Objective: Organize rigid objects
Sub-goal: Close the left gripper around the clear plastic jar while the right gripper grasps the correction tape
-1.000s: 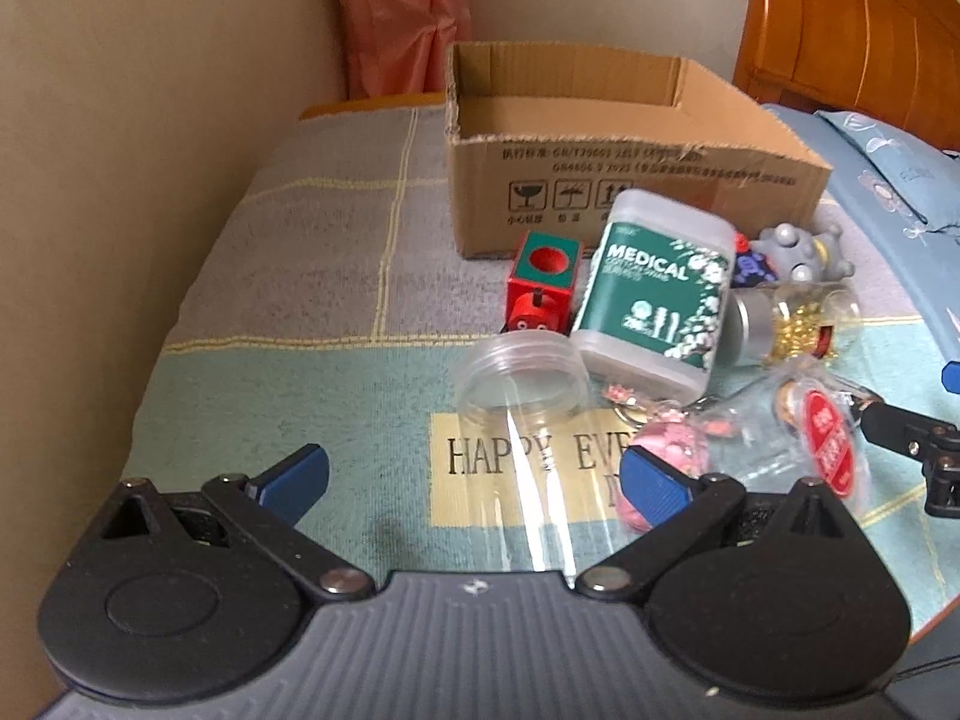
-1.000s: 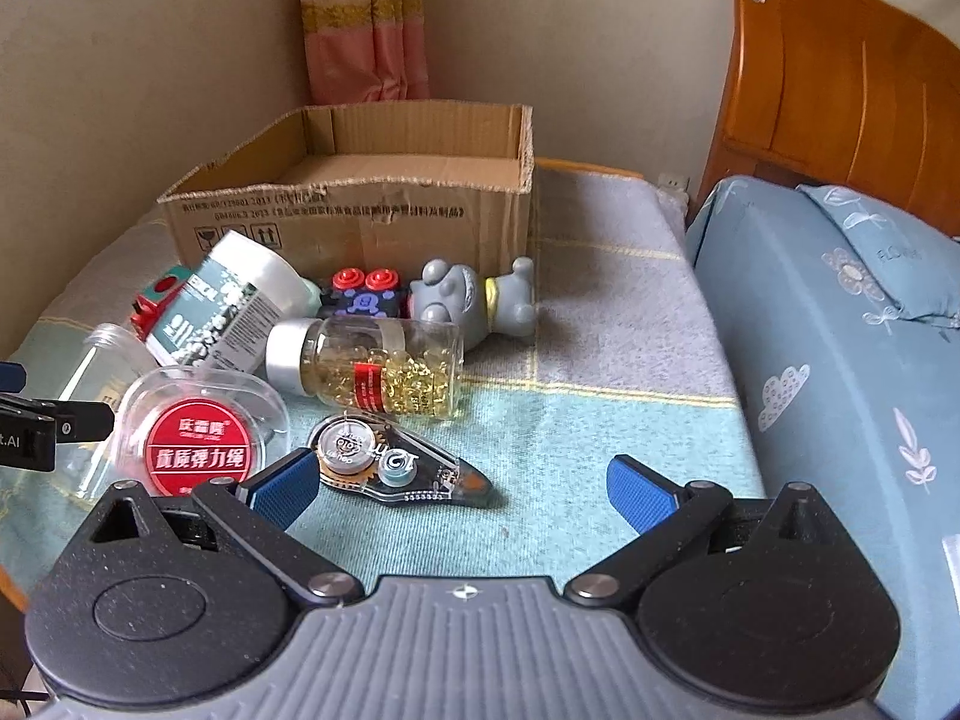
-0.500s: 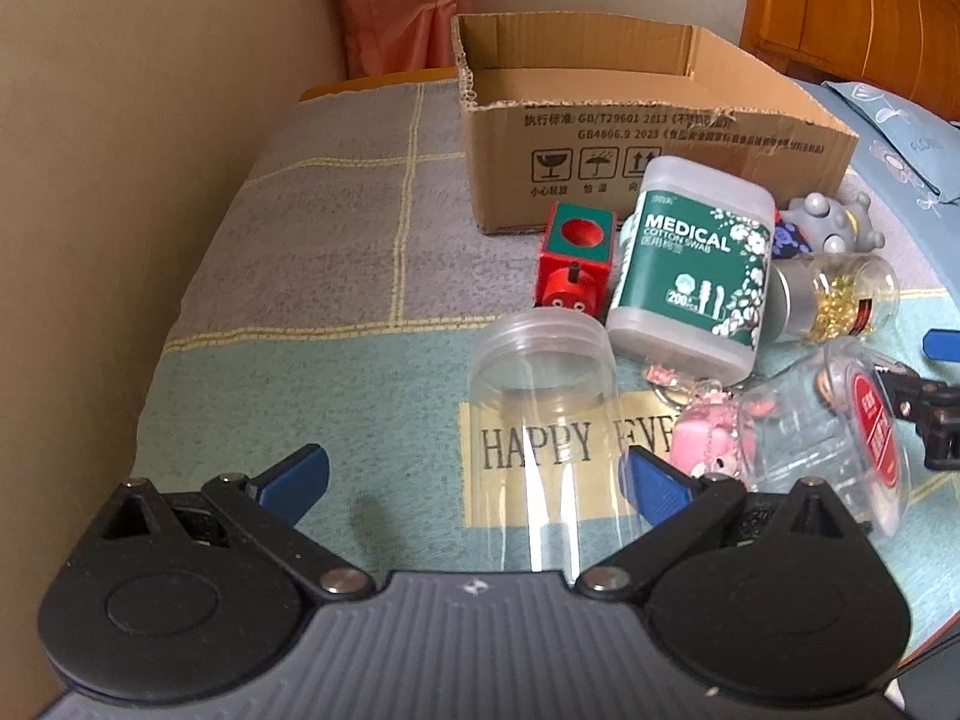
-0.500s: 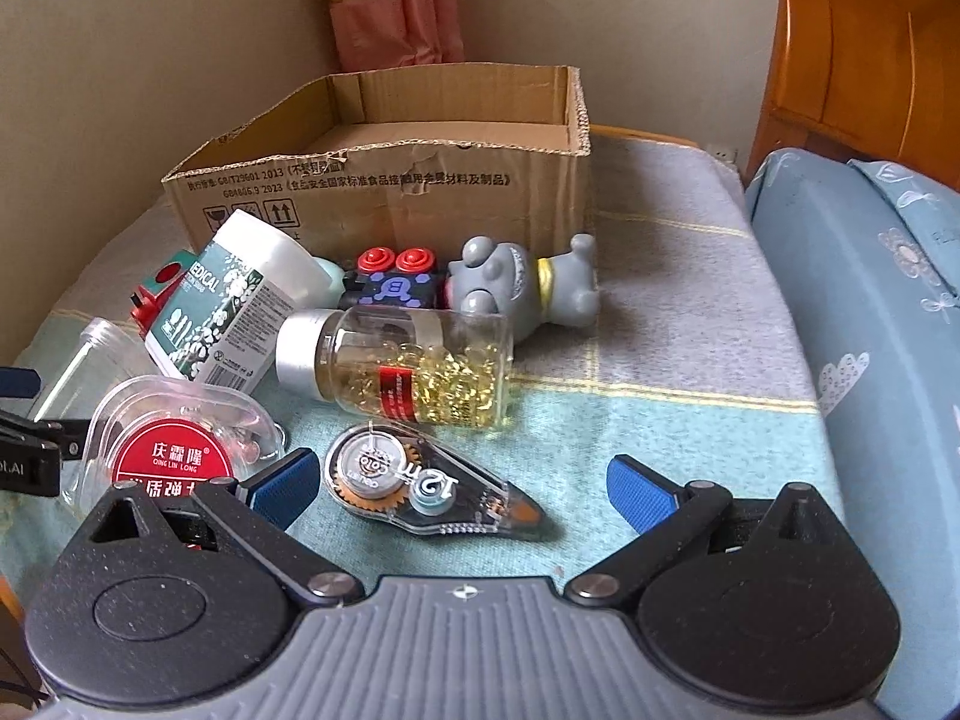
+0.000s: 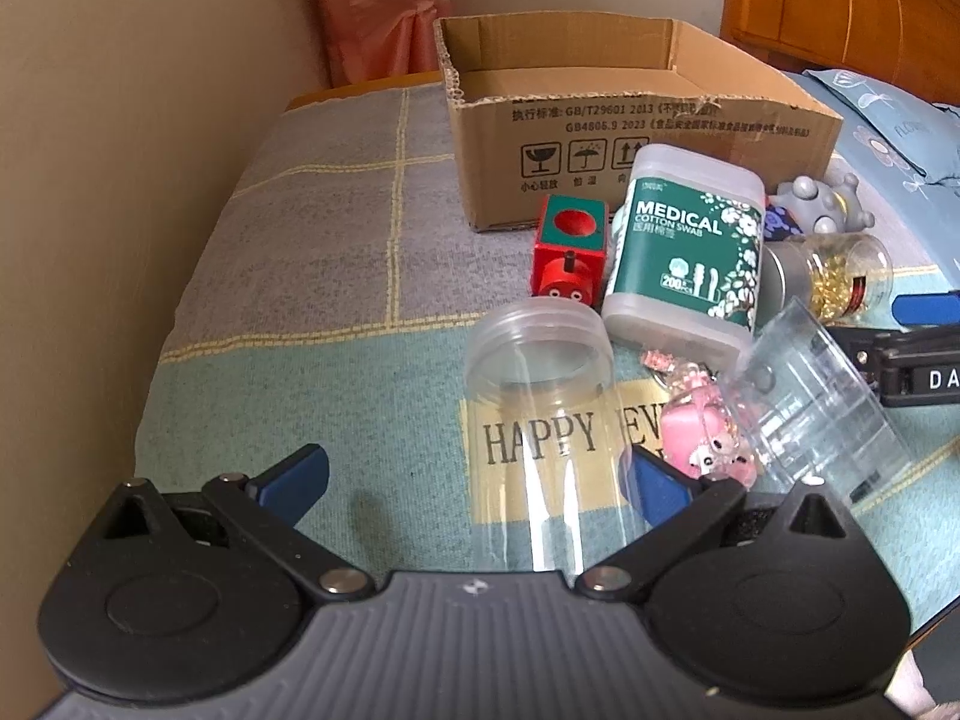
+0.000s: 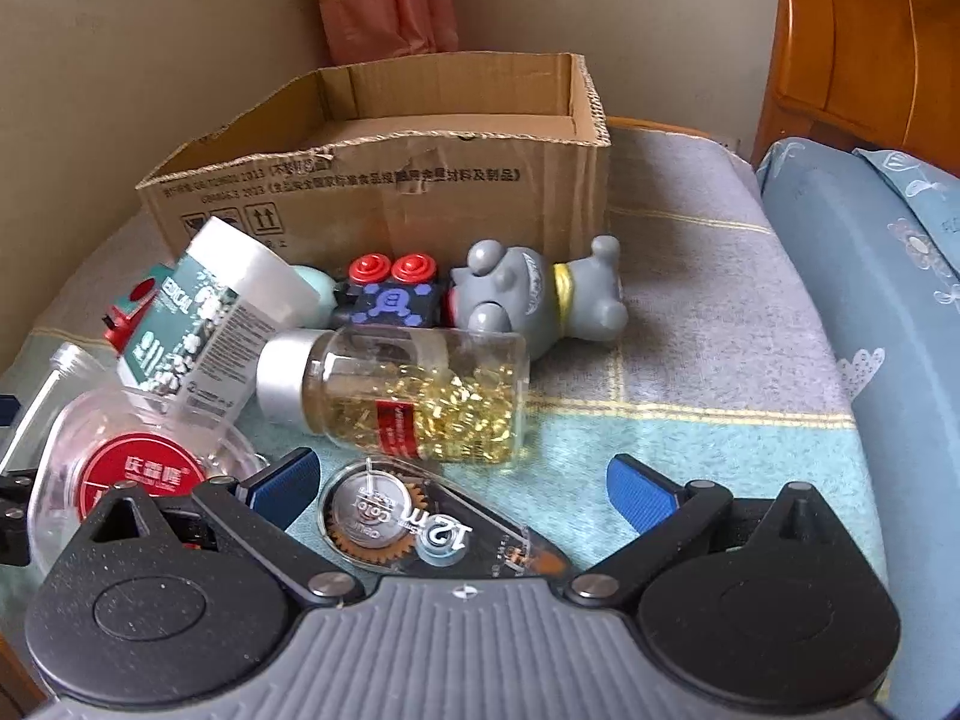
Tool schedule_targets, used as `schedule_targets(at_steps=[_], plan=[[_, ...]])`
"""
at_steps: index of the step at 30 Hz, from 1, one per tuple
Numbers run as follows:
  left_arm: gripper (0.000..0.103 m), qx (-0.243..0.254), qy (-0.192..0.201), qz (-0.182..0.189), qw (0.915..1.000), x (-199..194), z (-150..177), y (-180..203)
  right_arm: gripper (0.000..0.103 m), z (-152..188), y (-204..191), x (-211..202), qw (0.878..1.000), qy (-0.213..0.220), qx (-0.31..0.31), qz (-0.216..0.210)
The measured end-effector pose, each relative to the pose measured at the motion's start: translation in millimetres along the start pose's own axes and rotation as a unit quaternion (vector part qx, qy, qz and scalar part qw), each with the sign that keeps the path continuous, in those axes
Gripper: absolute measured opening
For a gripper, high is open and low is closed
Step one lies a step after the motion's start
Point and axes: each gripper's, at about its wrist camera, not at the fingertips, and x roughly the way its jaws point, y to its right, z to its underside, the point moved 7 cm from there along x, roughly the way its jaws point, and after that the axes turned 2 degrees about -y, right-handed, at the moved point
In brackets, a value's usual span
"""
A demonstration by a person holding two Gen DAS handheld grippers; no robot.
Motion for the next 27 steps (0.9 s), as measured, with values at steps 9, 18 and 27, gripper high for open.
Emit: schedule_targets(at_steps=[9,18,27], plan=[[0.102,0.015,-0.001,-0.003,0.9999,2,5,-1,0.103,-1,0,1,1.0,-0.009,0.004,0.01],[0.102,0.0,-0.001,-0.034,0.9994,-2,14,-32,0.103,18,36,-15,0.998,-0.022,0.001,0.058],[0.102,-0.049,-0.005,-0.006,0.9988,0,17,-35,0.103,32,29,-27,0.999,-0.01,-0.03,0.042]])
